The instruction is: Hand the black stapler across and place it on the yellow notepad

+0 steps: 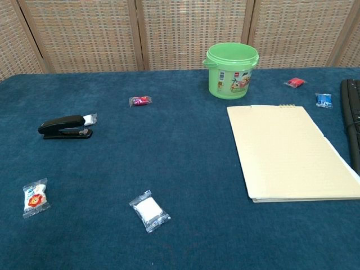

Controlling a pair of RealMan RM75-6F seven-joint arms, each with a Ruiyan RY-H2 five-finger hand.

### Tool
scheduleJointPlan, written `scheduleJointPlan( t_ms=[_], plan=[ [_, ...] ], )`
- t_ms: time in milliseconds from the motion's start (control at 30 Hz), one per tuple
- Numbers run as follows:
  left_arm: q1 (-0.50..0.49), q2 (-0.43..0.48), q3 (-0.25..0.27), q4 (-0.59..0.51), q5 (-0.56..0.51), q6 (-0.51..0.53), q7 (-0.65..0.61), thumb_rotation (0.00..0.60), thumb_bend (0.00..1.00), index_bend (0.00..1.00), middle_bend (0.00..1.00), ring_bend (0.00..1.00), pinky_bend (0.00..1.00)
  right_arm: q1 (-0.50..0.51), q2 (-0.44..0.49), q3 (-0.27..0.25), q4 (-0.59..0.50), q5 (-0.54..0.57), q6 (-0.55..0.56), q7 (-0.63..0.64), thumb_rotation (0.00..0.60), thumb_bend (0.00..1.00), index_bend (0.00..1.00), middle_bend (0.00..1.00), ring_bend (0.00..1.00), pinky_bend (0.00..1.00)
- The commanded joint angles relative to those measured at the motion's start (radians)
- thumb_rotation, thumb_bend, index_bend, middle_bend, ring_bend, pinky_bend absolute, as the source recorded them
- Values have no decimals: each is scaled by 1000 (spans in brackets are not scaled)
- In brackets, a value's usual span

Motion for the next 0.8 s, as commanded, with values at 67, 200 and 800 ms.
scheduleJointPlan(
  t_ms=[67,200,800],
  plan=[
    [0,0,0,0,0,0,0,600,0,0,0,0,0,0,0,0,0,1,-1,2,600,76,54,0,0,0],
    [0,0,0,0,-1,0,0,600,0,0,0,0,0,1,0,0,-1,0,-2,1,600,76,54,0,0,0],
    [-9,0,0,5,-1,-16,-5,600,0,0,0,0,0,0,-1,3,-3,6,-2,-5,600,76,54,0,0,0]
  ],
)
